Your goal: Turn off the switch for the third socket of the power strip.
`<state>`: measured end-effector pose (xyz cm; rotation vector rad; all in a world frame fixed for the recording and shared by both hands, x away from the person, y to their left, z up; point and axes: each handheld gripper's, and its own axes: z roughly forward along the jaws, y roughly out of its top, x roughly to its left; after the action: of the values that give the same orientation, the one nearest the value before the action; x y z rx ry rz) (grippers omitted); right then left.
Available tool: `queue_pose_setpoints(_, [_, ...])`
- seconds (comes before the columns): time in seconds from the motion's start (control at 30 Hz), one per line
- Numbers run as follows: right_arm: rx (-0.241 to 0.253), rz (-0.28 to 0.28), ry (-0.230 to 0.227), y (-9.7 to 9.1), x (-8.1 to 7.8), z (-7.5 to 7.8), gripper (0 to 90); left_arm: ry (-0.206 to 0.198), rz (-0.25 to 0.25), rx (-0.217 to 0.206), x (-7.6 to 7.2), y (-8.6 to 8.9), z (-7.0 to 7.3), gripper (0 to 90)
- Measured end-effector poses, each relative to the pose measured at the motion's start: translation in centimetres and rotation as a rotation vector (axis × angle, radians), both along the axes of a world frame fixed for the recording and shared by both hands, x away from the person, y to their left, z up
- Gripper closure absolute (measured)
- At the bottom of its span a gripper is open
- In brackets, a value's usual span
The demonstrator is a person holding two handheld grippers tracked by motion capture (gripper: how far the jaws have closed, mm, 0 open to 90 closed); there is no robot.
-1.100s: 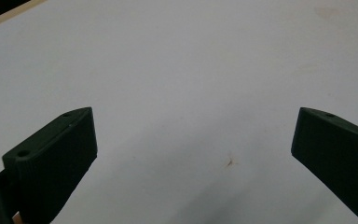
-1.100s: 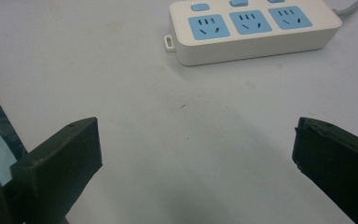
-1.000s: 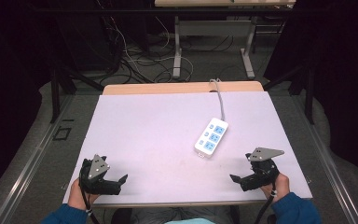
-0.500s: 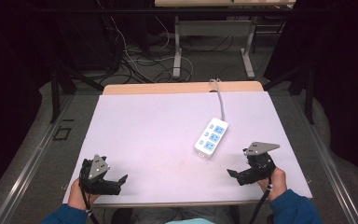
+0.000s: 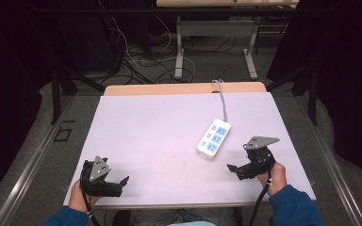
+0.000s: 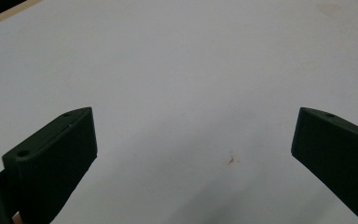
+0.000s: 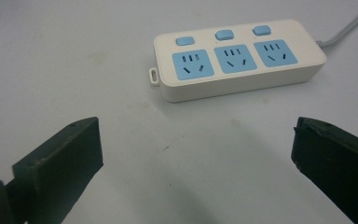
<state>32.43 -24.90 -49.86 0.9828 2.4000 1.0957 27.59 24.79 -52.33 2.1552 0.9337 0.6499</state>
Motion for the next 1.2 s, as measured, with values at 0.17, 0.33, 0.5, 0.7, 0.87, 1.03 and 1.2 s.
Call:
queue_pose_setpoints(0.17, [-0.008, 0.008, -0.001, 0.3, 0.7, 0.1, 1.7, 0.001, -0.001, -0.002, 0.0, 0.1, 0.0, 0.3])
queue_pose_setpoints(0.33, [0.000, 0.007, -0.002, 0.5, 1.3, 0.4, 1.9, 0.004, 0.004, -0.009, -0.1, 0.0, 0.0, 0.3])
queue_pose_setpoints(0.5, [0.007, 0.001, 0.008, 0.5, 1.9, 0.5, 2.0, 0.002, 0.006, -0.017, 0.0, 0.0, -0.1, 0.3])
queue_pose_setpoints(0.7, [0.009, 0.000, 0.001, 0.6, 2.7, 0.6, 2.1, 0.004, 0.004, -0.011, -0.1, 0.0, 0.0, 0.3])
queue_pose_setpoints(0.87, [0.011, 0.007, 0.002, 0.8, 3.2, 0.9, 2.1, 0.008, 0.005, -0.012, 0.0, 0.0, 0.0, 0.3])
queue_pose_setpoints(1.03, [0.022, 0.012, 0.002, 1.3, 3.8, 1.2, 2.0, 0.008, 0.005, -0.012, 0.0, 0.0, 0.0, 0.2])
queue_pose_setpoints(1.2, [0.033, 0.010, 0.001, 1.6, 4.4, 1.4, 1.8, 0.009, 0.001, -0.008, -0.1, 0.0, 0.0, 0.2])
